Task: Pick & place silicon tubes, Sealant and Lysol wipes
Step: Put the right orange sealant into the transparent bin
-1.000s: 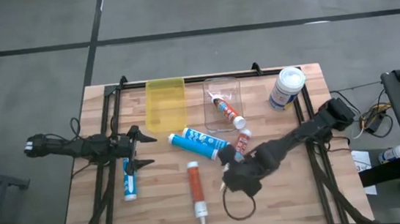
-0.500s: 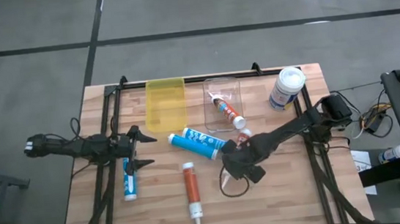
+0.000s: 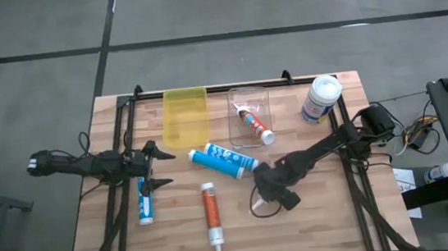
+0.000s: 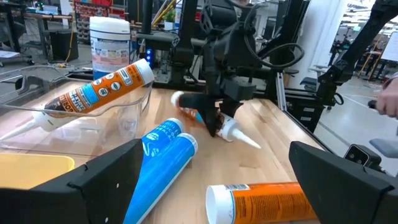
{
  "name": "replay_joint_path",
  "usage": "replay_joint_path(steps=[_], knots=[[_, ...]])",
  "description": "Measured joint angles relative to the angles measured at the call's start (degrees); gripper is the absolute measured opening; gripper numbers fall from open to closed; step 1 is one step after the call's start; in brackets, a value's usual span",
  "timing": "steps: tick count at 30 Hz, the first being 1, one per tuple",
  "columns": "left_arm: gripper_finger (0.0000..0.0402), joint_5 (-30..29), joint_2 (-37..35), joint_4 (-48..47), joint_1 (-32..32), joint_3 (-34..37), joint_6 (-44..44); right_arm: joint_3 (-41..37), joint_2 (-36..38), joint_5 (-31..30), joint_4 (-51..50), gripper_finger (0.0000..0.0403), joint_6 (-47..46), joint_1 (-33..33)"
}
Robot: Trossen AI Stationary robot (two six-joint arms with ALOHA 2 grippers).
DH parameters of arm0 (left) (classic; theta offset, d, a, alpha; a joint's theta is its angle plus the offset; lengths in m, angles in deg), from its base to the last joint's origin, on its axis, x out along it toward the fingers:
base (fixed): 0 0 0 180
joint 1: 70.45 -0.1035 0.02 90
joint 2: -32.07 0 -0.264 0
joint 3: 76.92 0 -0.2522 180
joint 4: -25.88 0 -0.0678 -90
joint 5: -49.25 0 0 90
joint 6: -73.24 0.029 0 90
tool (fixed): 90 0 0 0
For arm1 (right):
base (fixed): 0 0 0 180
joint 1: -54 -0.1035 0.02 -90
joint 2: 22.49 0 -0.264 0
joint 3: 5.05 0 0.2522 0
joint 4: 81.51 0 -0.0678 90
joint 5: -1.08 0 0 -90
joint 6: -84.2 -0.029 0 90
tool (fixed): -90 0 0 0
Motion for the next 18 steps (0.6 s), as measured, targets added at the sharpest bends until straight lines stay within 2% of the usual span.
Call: replay_joint_path(steps=[6, 9, 11, 14, 16, 18], knots=[[0.0398, 0.0, 0.0, 0.0, 0.0, 0.0, 0.0, 7.6, -0.5, 0.9, -0.7, 0.0195, 0.0, -0.9], [0.0398, 0.0, 0.0, 0.0, 0.0, 0.0, 0.0, 12.4, 0.0, -1.7, -0.8, 0.0195, -0.3, -0.8], [0.0399, 0.0, 0.0, 0.0, 0.0, 0.0, 0.0, 15.1, 0.4, -7.3, -1.0, 0.0195, -0.4, -0.8], [0.0399, 0.0, 0.0, 0.0, 0.0, 0.0, 0.0, 17.5, 2.2, -19.5, 1.0, 0.0195, -3.3, -0.8], [0.0398, 0.0, 0.0, 0.0, 0.0, 0.0, 0.0, 16.8, 3.8, -28.5, 6.0, 0.0195, -6.4, -0.9], [0.0398, 0.0, 0.0, 0.0, 0.0, 0.0, 0.0, 12.9, 5.9, -35.8, 16.0, 0.0195, -6.3, -1.5]])
